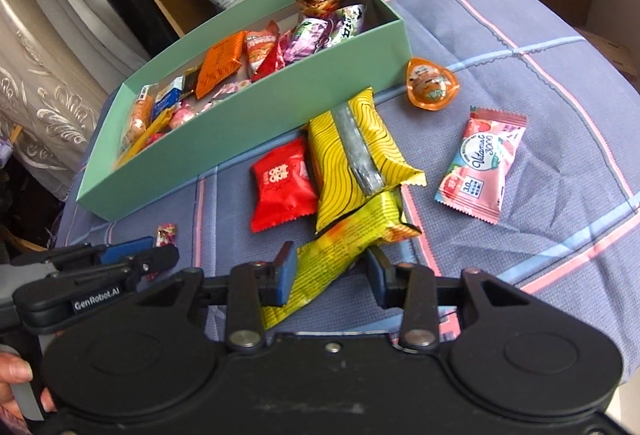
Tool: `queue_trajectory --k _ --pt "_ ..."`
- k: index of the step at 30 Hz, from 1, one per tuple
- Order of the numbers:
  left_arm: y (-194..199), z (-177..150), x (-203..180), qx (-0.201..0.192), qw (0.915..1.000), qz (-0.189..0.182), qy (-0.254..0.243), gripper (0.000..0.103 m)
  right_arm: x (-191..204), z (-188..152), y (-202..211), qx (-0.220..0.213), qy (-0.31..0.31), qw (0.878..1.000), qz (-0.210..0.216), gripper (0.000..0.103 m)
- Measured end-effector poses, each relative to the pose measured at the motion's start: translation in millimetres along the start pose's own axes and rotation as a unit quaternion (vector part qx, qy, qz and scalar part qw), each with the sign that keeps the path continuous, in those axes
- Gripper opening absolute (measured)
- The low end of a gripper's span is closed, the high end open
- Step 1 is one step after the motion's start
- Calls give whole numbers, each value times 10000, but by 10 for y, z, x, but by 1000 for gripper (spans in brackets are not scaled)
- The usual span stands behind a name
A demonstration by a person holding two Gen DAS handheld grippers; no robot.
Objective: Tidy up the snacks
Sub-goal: 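Move left tool to small floral candy while right tool reaches yellow bag, then grasp small floral candy with left tool while right tool grasps long yellow bar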
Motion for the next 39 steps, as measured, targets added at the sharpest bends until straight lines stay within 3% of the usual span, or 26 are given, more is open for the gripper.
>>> queue_trajectory --k 5,9,11,13,15,16,20,29,39 --pt "-18 12 -4 47 10000 41 27 29 -74 21 4 -40 -170 9998 -112 41" --pt "-10 22 51 109 9997 147 130 36 -103 45 -22 -197 -366 9991 -104 62" --pt "-12 24 68 112 9996 210 141 37 -78 43 -34 -252 -178 9993 -210 62" --pt "-15 25 60 118 9995 254 130 37 -33 30 -49 -276 129 9988 -375 56" --pt "-18 21 32 105 9994 304 90 33 -38 12 -40 -237 286 9982 -477 35" --pt "-16 19 12 101 9995 306 66 28 -58 1 -27 -198 259 9986 -417 32" --pt "4 -18 -105 93 9996 266 -64 26 -133 -101 74 -144 207 9992 -295 19" --pt "151 -76 -322 5 9995 -63 -297 23 -34 -221 383 -234 117 9996 138 15" --pt "345 -75 -193 -161 9996 -238 -82 23 313 -122 477 -244 247 9973 654 15"
Point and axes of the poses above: each gripper's, at about its wrist camera, not at the fingertips, and y roughly against the way its jaws point, x to its left, z to its top, the point moved 7 cm from there along -y, roughly the way its jaws point, and after that the axes turned 13 degrees about y, right-handed, at the moved point
